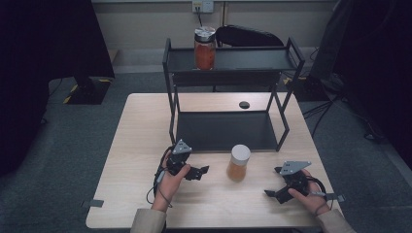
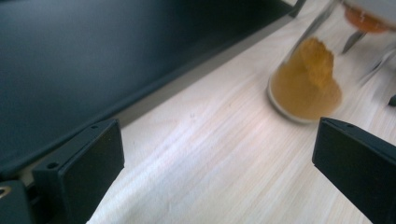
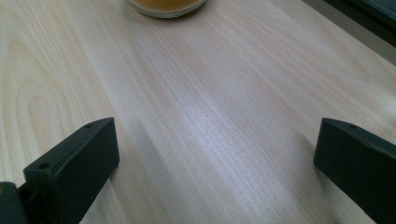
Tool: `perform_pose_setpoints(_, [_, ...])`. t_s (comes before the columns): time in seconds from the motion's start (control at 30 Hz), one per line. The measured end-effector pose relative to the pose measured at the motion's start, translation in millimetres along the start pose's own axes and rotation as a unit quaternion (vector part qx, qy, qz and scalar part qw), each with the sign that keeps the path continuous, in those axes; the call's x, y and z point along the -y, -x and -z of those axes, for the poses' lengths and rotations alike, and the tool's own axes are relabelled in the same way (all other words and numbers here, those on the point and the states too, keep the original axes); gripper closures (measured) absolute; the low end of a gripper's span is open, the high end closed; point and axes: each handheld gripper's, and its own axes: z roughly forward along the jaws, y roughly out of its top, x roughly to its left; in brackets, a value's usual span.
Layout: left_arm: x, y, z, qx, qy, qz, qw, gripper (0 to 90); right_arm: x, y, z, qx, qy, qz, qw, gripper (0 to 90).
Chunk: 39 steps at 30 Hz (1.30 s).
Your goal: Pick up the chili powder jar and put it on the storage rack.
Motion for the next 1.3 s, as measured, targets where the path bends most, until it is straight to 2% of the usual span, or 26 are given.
perform_pose_setpoints(0.47, [18.3,-0.7,1.2,-0.012,-0.016,0.004,0.9998,1.6,0.0,0.0,0.0,0.000,0.000,0.000,1.0000,0.0])
perform_pose_setpoints(0.9, [32.1,5.6,5.5,-0.046,-0.023,0.004,0.9986,1.9,0.0,0.0,0.0,0.000,0.000,0.000,1.0000,0.0])
perform_pose_setpoints(1.3, [36.8,8.9,8.0,-0.069,-0.048,-0.015,0.9964,2.3,0.0,0.0,0.0,0.000,0.000,0.000,1.0000,0.0])
